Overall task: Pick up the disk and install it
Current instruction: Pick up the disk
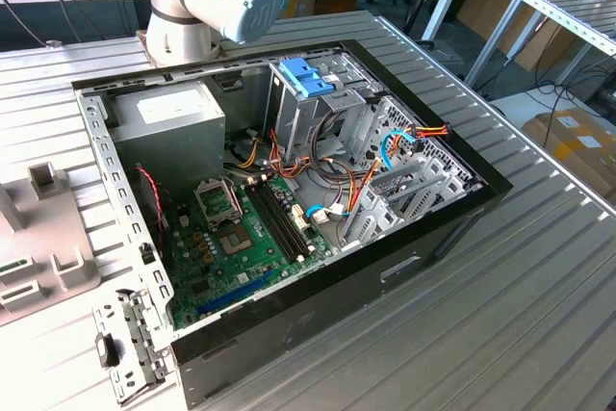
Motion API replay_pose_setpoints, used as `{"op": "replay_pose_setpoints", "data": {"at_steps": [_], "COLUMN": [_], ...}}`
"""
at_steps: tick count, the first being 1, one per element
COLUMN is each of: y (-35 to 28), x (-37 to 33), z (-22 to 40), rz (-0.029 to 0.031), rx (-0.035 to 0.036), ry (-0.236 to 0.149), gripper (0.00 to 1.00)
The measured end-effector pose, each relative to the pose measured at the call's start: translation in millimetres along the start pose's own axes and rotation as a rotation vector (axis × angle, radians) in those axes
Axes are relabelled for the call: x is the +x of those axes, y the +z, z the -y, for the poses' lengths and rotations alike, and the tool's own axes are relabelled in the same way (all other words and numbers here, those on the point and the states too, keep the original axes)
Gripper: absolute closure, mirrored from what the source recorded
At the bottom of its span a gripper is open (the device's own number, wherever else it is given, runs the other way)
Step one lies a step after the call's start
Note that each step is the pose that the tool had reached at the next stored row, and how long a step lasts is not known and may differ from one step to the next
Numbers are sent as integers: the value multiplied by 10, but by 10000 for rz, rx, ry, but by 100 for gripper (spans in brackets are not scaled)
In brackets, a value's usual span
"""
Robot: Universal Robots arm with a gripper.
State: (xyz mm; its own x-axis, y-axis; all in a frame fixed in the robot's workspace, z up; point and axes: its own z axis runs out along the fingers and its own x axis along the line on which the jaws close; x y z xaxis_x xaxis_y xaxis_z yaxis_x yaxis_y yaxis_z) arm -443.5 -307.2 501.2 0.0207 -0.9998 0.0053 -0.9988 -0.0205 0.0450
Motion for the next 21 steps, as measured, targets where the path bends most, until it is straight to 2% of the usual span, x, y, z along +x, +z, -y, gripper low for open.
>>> {"op": "replay_pose_setpoints", "data": {"at_steps": [21], "y": [-1], "x": [9], "z": [48], "rz": [1], "rx": [1], "ry": [0], "gripper": [63]}}
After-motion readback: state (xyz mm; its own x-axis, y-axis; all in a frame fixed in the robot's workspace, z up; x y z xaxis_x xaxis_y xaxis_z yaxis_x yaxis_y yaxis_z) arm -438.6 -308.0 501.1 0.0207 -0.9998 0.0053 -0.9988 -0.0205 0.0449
